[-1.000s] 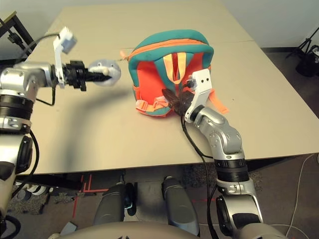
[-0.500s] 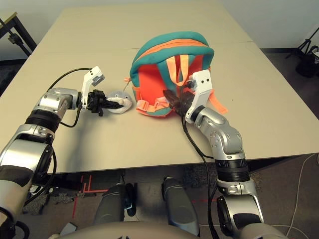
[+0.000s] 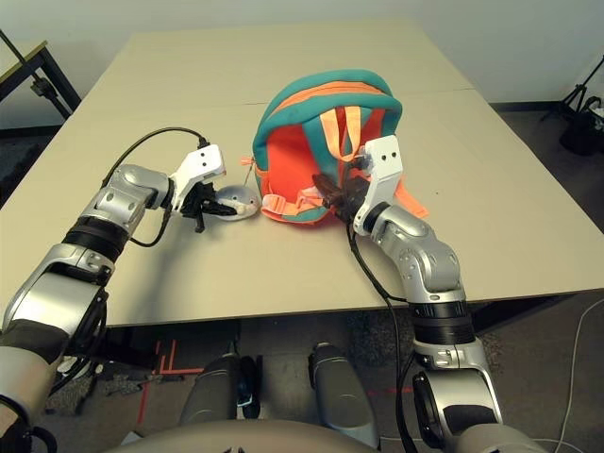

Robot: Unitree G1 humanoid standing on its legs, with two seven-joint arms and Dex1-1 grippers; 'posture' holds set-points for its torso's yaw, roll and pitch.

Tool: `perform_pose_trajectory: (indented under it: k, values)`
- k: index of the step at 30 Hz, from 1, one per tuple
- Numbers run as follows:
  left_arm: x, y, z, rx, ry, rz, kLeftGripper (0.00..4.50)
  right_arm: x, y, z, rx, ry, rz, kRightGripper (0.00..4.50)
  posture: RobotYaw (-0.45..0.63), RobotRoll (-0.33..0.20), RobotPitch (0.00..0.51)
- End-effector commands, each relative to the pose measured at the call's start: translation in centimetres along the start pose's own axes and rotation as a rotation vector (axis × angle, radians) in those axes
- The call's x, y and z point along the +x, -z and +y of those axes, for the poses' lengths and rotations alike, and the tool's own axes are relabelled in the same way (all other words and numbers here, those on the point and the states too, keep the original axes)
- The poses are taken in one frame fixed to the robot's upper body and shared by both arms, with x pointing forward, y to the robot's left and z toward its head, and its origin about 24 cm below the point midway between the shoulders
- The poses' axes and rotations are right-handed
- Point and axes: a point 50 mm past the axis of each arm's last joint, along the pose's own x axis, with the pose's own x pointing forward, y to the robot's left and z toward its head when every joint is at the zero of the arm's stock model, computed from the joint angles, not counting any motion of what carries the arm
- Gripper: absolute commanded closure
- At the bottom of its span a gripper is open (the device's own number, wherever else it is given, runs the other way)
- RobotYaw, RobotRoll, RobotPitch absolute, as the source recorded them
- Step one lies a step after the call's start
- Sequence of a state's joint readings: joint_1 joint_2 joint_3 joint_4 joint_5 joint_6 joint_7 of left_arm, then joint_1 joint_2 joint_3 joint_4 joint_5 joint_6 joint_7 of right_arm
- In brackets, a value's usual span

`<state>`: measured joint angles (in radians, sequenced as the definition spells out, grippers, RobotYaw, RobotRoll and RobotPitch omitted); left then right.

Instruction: Put the pencil case into the backpack and zip it.

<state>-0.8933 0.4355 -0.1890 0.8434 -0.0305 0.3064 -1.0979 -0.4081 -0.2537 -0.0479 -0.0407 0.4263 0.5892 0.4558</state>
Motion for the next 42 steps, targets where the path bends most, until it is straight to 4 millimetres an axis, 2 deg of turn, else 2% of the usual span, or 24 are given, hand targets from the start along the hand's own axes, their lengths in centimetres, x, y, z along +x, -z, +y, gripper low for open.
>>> perform_pose_trajectory:
  k: [1,7,8,16,22,28,33,42]
  values:
    - [-0.9,-1.2,1.1,-0.174,-0.066,-0.161,2.66,0.3,0.5,0.0,0.007,-0.003,0.026,4.05,-0.16,0.0,0.114]
    - [-3.3,-3.9,2.5,-0.334,-0.123,-0.434,0.14,0.5,0.4,0.3,0.009,-0.011,0.022,4.05,-0.16,0.0,0.122]
    - [-3.7,-4.3,2.8,-0.36,-0.134,-0.471,0.0,0.6,0.4,0.3,0.009,-0.012,0.022,4.05,-0.16,0.0,0.123]
    - [-6.6,-7.0,3.8,-0.486,-0.182,-0.746,0.0,0.9,0.4,0.4,0.009,-0.02,0.02,4.05,-0.16,0.0,0.127]
    - [-6.3,-6.7,3.3,-0.474,-0.195,-0.735,0.0,0.9,0.0,0.6,0.003,-0.018,0.013,4.05,-0.16,0.0,0.134]
    - [-5.9,-6.4,2.5,-0.456,-0.191,-0.709,0.0,0.0,-0.7,1.0,0.032,-0.027,0.011,1.91,-0.17,0.0,0.146]
    - [-5.8,-5.8,1.7,-0.463,-0.195,-0.687,0.0,-3.0,-2.4,1.2,0.04,-0.06,0.028,0.02,-0.18,0.0,0.154]
    - [-6.2,-4.7,0.9,-0.479,-0.216,-0.656,0.0,-8.0,-4.8,0.6,0.056,-0.114,0.095,0.02,-0.2,0.0,0.164]
